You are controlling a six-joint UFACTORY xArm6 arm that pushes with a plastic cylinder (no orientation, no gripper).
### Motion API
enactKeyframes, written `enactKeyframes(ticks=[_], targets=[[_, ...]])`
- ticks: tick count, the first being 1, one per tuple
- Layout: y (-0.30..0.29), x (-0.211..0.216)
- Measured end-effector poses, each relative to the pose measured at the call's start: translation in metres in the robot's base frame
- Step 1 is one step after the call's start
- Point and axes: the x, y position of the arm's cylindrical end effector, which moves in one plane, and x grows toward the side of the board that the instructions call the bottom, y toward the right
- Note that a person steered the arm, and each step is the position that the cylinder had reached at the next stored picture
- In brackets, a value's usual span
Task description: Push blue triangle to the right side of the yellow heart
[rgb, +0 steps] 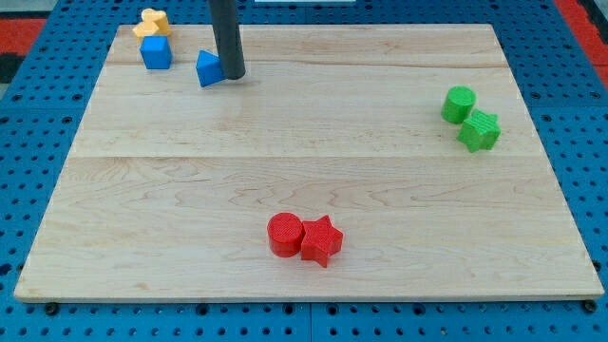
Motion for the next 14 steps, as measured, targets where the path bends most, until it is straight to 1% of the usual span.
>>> enactKeyframes(ticks=[1,2,3,7,13,14], targets=[[0.012,0.005],[0.022,0.034],[-0.014,0.030],[-0.062,-0.037],[-0.060,-0.084],[-0.021,-0.084]])
